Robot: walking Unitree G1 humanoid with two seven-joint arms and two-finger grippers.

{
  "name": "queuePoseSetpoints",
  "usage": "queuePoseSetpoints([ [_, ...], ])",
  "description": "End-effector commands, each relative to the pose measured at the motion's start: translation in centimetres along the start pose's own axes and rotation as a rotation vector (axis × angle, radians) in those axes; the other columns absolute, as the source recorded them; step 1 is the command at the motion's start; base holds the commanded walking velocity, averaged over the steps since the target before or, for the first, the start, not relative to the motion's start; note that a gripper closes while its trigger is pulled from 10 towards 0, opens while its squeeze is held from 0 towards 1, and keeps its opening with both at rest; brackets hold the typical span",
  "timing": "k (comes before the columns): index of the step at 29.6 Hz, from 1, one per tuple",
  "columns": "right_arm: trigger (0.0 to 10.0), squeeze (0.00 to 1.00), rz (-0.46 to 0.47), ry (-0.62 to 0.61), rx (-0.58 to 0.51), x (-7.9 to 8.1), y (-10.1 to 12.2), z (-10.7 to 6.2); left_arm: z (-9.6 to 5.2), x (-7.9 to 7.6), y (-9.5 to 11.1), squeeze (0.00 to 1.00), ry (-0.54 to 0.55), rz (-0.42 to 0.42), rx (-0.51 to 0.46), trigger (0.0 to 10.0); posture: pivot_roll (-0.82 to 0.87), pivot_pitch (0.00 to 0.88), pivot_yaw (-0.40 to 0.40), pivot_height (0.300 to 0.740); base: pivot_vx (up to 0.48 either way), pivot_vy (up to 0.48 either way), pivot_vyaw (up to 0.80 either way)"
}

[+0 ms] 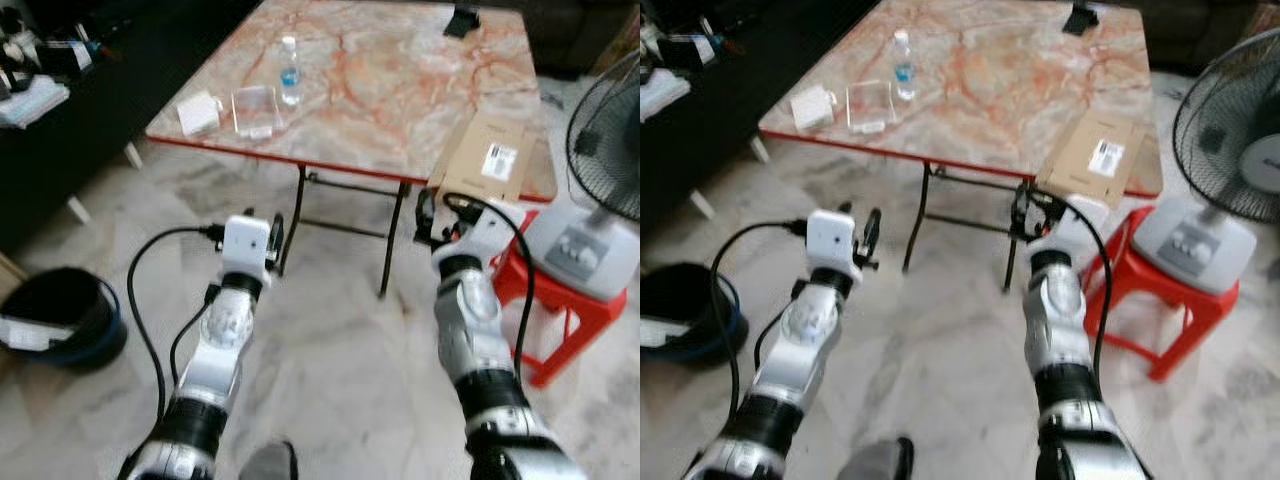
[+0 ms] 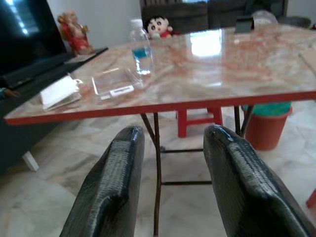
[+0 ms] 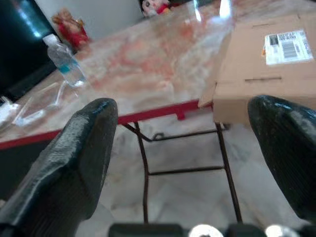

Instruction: Picking trash to rubbish bin

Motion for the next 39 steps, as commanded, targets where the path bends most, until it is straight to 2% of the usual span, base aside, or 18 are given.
queuePoseSetpoints([
  [1, 10.0, 0.00, -0.015, -0.007, -0.002, -0.5, 0.1, 0.0, 0.2, -0.5, 0.2, 0.00, -0.010, -0.004, -0.009, 10.0, 0.11, 0.193, -0.028, 0.740, 0.285, 0.000, 0.00],
  [14, 10.0, 0.00, -0.014, 0.005, -0.016, -0.2, 0.4, 0.1, 0.2, -0.5, 0.4, 0.00, -0.010, -0.003, -0.018, 10.0, 0.11, 0.190, -0.029, 0.740, 0.284, 0.000, 0.00],
  [19, 10.0, 0.00, -0.052, 0.027, -0.028, 0.1, 0.5, 0.1, 0.3, -0.5, 0.5, 0.00, -0.009, -0.003, -0.020, 10.0, 0.11, 0.192, -0.029, 0.740, 0.285, 0.000, 0.00],
  [22, 10.0, 0.00, -0.088, 0.033, -0.038, 0.4, 0.6, 0.1, 0.3, -0.5, 0.5, 0.00, -0.008, -0.002, -0.021, 10.0, 0.11, 0.192, -0.028, 0.740, 0.285, 0.000, 0.70],
  [26, 10.0, 0.00, -0.053, 0.031, -0.027, 0.6, 0.4, 0.1, 0.3, -0.4, 0.5, 0.00, -0.009, -0.001, -0.022, 10.0, 0.12, 0.191, -0.028, 0.740, 0.283, 0.000, 0.40],
  [39, 10.0, 0.00, -0.051, 0.027, -0.025, 0.5, 0.3, 0.1, 0.3, -0.4, 0.6, 0.00, -0.012, 0.000, -0.022, 10.0, 0.12, 0.190, -0.024, 0.740, 0.285, 0.000, 0.00],
])
Point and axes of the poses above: a point about 5 cm out from each wrist's last joint towards the gripper, its own z axis pointing out of the wrist towards the gripper, its own y axis along the axis of the wrist's last joint, x = y × z, the point moved 4 cm from there along z, pointing out of the wrist towards the gripper, and after that the axes turned 14 degrees about -z, right-handed, at the moved point
